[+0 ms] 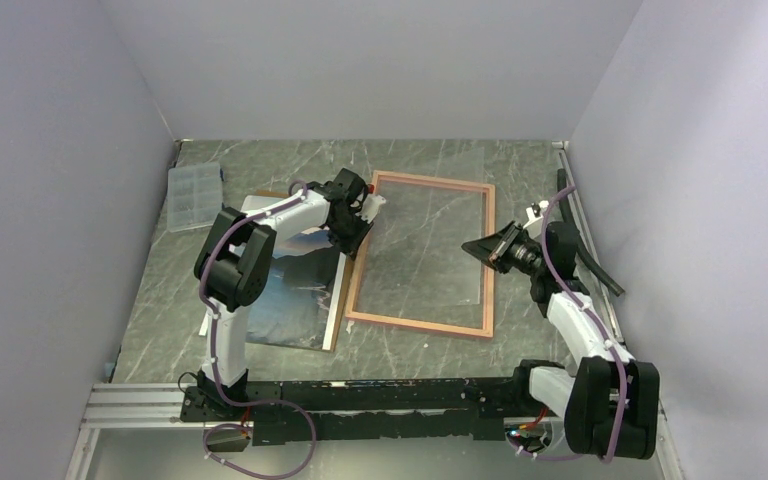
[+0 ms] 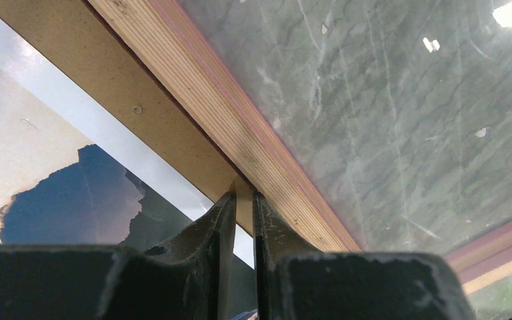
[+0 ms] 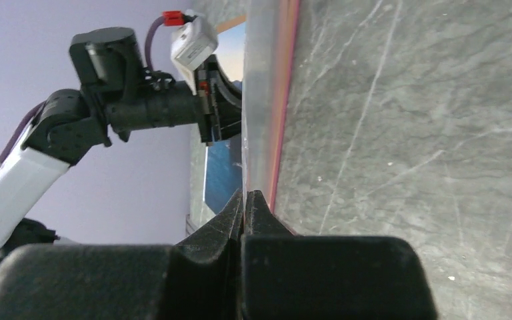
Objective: Put the photo into the frame
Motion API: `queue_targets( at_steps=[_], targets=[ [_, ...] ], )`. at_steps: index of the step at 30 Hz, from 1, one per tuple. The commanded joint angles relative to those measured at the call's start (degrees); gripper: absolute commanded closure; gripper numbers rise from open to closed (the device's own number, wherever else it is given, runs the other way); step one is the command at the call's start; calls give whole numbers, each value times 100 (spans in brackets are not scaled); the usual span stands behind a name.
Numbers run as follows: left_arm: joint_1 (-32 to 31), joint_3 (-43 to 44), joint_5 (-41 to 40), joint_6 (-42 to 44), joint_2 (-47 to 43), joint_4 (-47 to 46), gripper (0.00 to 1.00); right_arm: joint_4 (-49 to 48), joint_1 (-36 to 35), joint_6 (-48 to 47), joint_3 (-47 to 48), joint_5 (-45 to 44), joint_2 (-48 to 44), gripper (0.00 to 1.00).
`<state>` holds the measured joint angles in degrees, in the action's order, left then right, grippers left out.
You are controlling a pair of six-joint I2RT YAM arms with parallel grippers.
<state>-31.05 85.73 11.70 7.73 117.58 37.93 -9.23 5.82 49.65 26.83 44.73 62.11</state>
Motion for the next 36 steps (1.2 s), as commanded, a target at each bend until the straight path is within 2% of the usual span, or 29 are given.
queue_targets(
  at_steps=[1,14,21,36],
  targets=[
    [-138,-166,350,-96,20,-102,79,-386,-72,285,103,318,-209,100],
    [-138,-173,353,-111,-61,-52,82,-743,-228,459,35,238,62,100],
    [-134,-158,544,-171,-47,-33,86,-1130,-386,717,58,194,358,100],
    [33,-145,535,-292,-118,-7,96,-117,-389,-267,3,-320,250,100]
  ],
)
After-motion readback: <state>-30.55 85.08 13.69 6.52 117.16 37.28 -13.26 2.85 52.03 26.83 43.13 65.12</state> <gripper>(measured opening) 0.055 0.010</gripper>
